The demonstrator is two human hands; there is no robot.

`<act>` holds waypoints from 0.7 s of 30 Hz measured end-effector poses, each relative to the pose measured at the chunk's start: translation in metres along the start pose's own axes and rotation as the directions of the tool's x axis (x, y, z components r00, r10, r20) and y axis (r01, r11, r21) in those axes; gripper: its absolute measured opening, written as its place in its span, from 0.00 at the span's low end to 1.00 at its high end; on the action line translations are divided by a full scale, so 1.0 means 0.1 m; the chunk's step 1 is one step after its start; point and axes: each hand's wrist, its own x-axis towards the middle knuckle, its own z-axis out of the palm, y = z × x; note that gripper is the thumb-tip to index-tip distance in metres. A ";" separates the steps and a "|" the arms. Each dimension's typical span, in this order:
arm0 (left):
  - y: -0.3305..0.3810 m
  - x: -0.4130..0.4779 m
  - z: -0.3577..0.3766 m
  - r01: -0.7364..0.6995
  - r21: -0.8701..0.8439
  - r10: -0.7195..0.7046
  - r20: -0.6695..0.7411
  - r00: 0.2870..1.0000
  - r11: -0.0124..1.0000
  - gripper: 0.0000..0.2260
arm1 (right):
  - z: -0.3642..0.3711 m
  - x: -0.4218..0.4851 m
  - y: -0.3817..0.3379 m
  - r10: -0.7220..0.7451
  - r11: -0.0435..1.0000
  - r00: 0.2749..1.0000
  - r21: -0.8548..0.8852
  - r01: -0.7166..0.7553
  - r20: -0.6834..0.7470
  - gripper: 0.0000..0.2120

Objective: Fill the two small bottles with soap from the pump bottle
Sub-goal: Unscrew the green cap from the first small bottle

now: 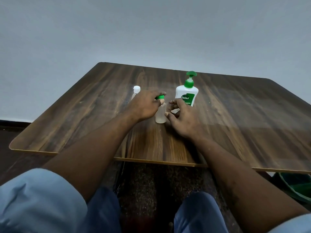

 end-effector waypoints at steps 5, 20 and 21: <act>-0.14 -0.15 0.11 0.083 -0.263 -0.094 -0.030 0.995 0.961 0.20 | 0.11 0.04 0.00 0.011 0.993 0.999 0.116 -0.017 0.046 0.22; -0.24 -0.18 0.27 -0.029 0.101 0.038 -0.087 0.995 0.994 0.20 | 0.24 0.27 0.14 -0.011 0.895 0.992 0.440 0.066 -0.127 0.13; -0.24 -0.20 0.28 -0.031 0.086 0.039 -0.100 0.994 0.996 0.20 | 0.26 0.27 0.10 -0.012 0.889 0.990 0.451 0.076 -0.144 0.13</act>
